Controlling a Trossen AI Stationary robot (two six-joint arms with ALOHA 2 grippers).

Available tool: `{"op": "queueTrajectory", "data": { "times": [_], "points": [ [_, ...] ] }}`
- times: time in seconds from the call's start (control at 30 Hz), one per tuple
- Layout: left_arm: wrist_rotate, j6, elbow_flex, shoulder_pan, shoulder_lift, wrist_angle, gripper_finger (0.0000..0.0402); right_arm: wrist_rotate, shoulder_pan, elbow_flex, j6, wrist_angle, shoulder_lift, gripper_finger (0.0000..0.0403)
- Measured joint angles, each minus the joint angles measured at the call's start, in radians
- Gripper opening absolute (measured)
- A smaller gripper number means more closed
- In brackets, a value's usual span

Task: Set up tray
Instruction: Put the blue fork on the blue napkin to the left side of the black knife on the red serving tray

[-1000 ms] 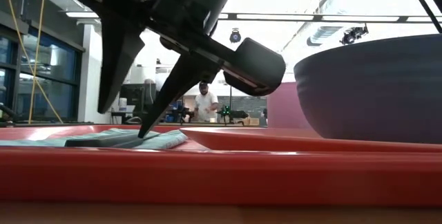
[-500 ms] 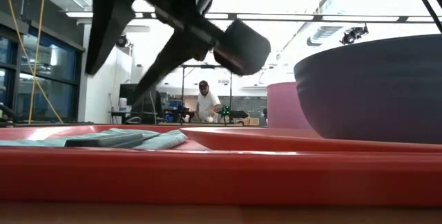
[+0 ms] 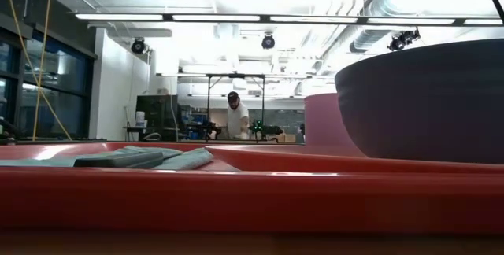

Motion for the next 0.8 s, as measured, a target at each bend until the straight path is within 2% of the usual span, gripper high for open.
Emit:
{"op": "queueTrajectory", "data": {
  "times": [0.27,0.4,0.57,0.8],
  "points": [
    [-0.006,0.008,0.0,0.0,-0.001,0.0,0.0035,-0.029,-0.142,0.0,-0.37,0.003,-0.158,0.0147],
    [-0.021,0.004,0.001,0.0,-0.001,-0.011,0.0035,-0.037,-0.199,0.0,-0.515,-0.059,-0.258,0.0143],
    [-0.033,0.004,0.003,0.0,-0.002,-0.008,0.0035,0.053,-0.256,0.0,-0.635,-0.191,-0.393,0.0143],
    [-0.039,0.017,0.003,0.0,-0.001,-0.007,0.0035,0.171,-0.336,0.0,-0.679,-0.399,-0.557,0.0142]
  ]
}}
